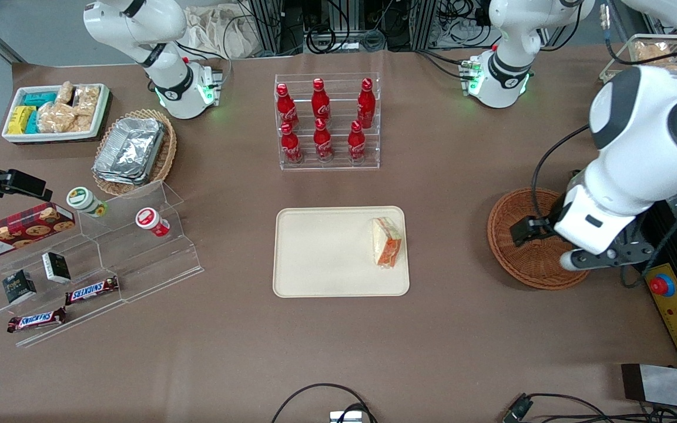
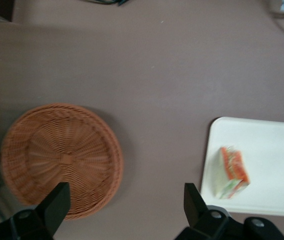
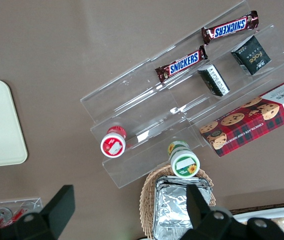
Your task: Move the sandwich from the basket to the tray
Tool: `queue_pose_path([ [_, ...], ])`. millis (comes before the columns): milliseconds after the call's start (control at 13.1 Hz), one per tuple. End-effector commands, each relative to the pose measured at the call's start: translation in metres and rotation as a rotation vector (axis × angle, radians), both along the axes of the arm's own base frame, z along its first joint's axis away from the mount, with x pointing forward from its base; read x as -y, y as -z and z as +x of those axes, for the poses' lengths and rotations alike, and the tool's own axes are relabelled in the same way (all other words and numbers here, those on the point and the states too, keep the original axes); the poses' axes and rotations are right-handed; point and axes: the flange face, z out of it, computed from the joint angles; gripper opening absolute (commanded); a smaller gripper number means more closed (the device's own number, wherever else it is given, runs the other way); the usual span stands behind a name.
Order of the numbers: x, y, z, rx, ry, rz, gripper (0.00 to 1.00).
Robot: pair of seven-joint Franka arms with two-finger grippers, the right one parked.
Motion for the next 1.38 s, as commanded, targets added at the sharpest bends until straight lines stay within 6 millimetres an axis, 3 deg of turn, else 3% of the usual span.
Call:
queue_pose_path([
  [0, -0.018, -0.011, -0.017, -0.018, 0.022, 0.023, 1.0],
  [306, -0.057, -0.036, -0.035, -0.017, 0.036, 0.044, 1.0],
  [612, -0.1, -0.084, -0.069, -0.03, 0.152, 0.062, 1.0],
  [842, -0.101, -0.11, -0.09, -0.028, 0.164, 0.066, 1.0],
  [1301, -0.096, -0.12, -0.1, -0.036, 0.165, 0.042, 1.0],
])
